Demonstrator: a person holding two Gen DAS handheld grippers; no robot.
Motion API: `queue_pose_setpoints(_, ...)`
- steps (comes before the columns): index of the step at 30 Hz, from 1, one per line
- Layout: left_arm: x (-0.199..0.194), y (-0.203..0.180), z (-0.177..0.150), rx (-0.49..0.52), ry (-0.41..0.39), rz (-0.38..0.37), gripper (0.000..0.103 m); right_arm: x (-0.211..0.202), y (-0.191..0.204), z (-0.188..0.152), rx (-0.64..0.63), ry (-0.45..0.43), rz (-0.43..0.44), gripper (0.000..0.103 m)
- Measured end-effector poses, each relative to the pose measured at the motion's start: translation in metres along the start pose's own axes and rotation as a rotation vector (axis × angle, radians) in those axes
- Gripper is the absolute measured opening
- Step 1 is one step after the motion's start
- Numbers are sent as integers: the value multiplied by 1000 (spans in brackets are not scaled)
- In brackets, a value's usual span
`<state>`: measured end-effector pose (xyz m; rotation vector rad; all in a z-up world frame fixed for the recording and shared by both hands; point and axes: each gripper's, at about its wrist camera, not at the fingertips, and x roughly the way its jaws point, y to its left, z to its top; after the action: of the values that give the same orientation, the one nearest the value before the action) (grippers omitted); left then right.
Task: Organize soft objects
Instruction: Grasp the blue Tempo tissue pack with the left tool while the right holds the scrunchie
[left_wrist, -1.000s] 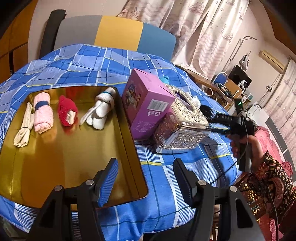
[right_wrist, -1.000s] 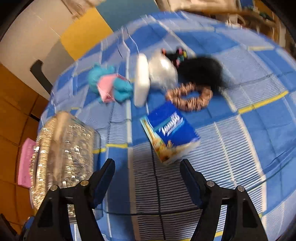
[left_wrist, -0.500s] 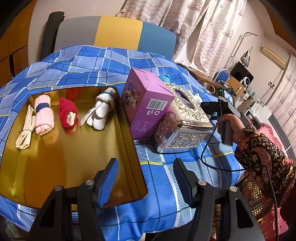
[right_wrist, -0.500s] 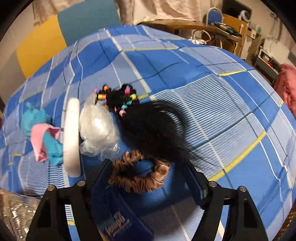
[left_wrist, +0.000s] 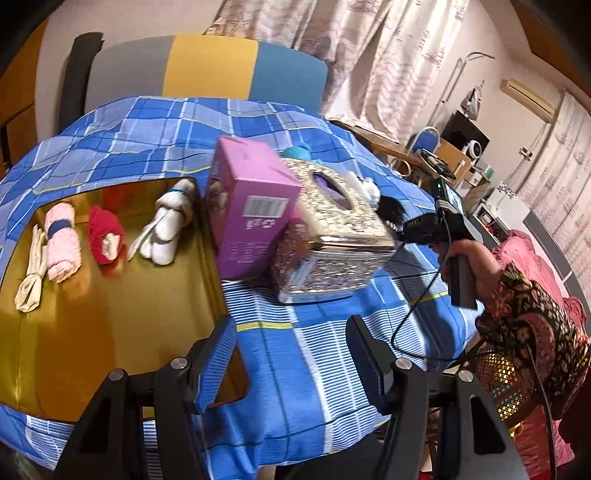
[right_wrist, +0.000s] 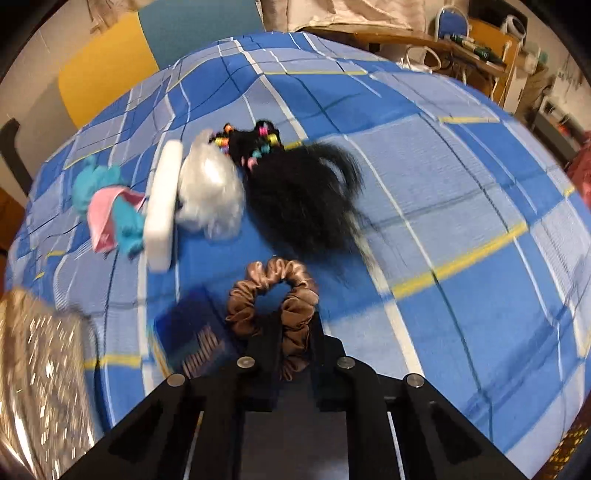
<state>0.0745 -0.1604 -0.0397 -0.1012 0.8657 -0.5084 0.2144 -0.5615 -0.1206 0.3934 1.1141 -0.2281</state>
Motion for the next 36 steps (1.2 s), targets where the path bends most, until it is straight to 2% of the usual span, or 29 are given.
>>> queue_pose_setpoints(5, 6, -26, 7, 55, 6, -37, 62, -23, -3, -41, -43, 48, 88, 12)
queue_pose_setpoints(7, 11, -41, 12, 84, 5, -55, 62, -35, -11, -53, -44, 41, 102, 12)
queue_pose_setpoints(13, 38, -103, 28, 217, 30, -113, 62, -57, -53, -56, -47, -30, 85, 12)
queue_pose_setpoints(17, 63, -137, 40, 256, 81, -143, 62, -51, -68, -57, -88, -14, 64, 13)
queue_pose_setpoints(20, 85, -155, 54, 265, 104, -124, 62, -49, -72, -60, -86, -8, 84, 19)
queue_pose_setpoints(21, 92, -160, 59, 266, 112, -117, 62, -50, -72, -57, -81, -9, 92, 34)
queue_pose_setpoints(22, 99, -164, 65, 264, 116, -100, 62, -53, -70, -55, -83, -20, 96, 61)
queue_pose_setpoints(24, 108, -170, 72, 261, 118, -91, 62, -61, -64, -56, -99, -66, 79, 91)
queue_pose_setpoints(25, 113, -173, 76, 261, 118, -81, 62, -63, -60, -57, -114, -81, 65, 92)
queue_pose_setpoints(29, 131, -181, 92, 259, 115, -33, 62, -54, -44, -57, -179, -63, 34, 89)
queue_pose_setpoints(30, 137, -182, 96, 258, 119, -24, 62, -52, -41, -59, -194, -56, 23, 86)
queue_pose_setpoints(33, 155, -187, 103, 262, 153, -17, 62, -40, -40, -63, -197, -10, -15, 65)
queue_pose_setpoints(35, 170, -190, 107, 264, 182, -5, 62, -42, -41, -62, -204, -20, -36, 52)
queue_pose_setpoints(36, 178, -192, 108, 270, 201, -2, 62, -43, -41, -61, -213, -17, -36, 30)
